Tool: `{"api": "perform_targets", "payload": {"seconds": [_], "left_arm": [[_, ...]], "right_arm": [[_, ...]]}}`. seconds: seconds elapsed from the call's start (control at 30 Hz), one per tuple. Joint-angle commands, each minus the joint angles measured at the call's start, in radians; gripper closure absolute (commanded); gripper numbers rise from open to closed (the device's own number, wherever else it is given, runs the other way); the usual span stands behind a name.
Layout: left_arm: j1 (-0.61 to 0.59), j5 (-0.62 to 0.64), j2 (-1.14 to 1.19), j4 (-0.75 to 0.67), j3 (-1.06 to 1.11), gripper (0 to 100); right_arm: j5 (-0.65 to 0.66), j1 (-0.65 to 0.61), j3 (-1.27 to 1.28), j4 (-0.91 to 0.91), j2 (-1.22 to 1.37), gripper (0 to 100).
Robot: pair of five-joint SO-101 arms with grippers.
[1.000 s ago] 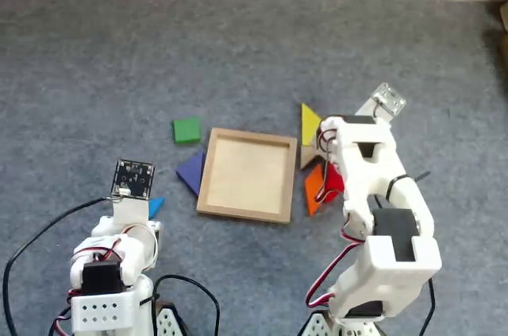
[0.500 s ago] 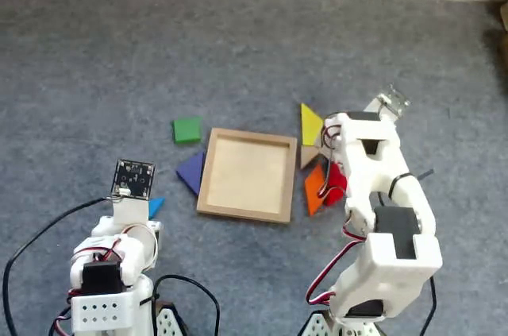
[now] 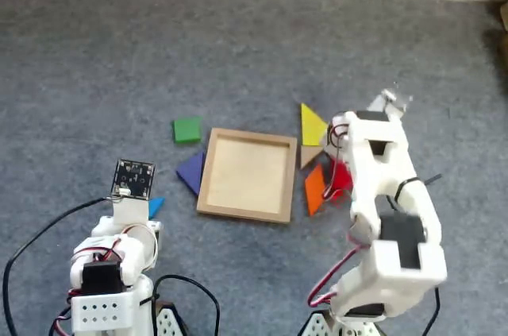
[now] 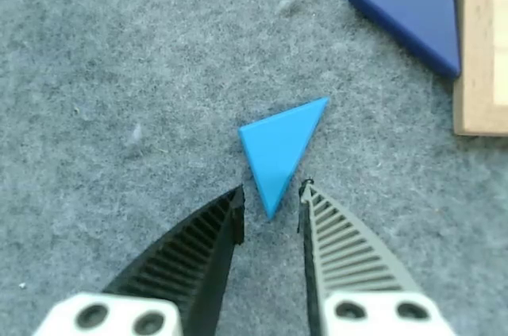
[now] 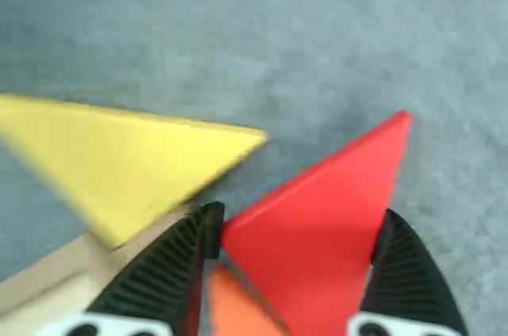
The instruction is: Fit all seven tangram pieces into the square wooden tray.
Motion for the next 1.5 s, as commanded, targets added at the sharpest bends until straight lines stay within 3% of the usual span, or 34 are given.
{"api": "perform_targets", "payload": {"seconds": [0.0,0.23,0.47,0.67,1.0,1.2,1.47], "left_arm": [[0.016,-0.006,-0.010,0.008,0.021,87],[0.016,-0.006,-0.010,0.008,0.021,87],[0.016,-0.006,-0.010,0.008,0.021,87],[0.016,-0.006,-0.010,0.008,0.021,87],[0.016,-0.008,-0.010,0.008,0.021,87],[0.016,-0.008,-0.010,0.008,0.021,87],[0.016,-0.008,-0.010,0.008,0.021,87]], "right_arm": [[0.072,-0.015,0.027,-0.001,-0.191,81.7],[0.216,-0.160,0.059,-0.001,-0.358,81.7],[0.249,-0.398,0.059,-0.002,-0.361,81.7],[0.282,-0.515,0.054,-0.002,-0.312,81.6],[0.295,-0.524,0.047,-0.002,-0.094,81.3],[0.295,-0.522,0.047,-0.002,-0.084,68.8],[0.287,-0.524,0.007,-0.002,-0.084,68.3]]}}
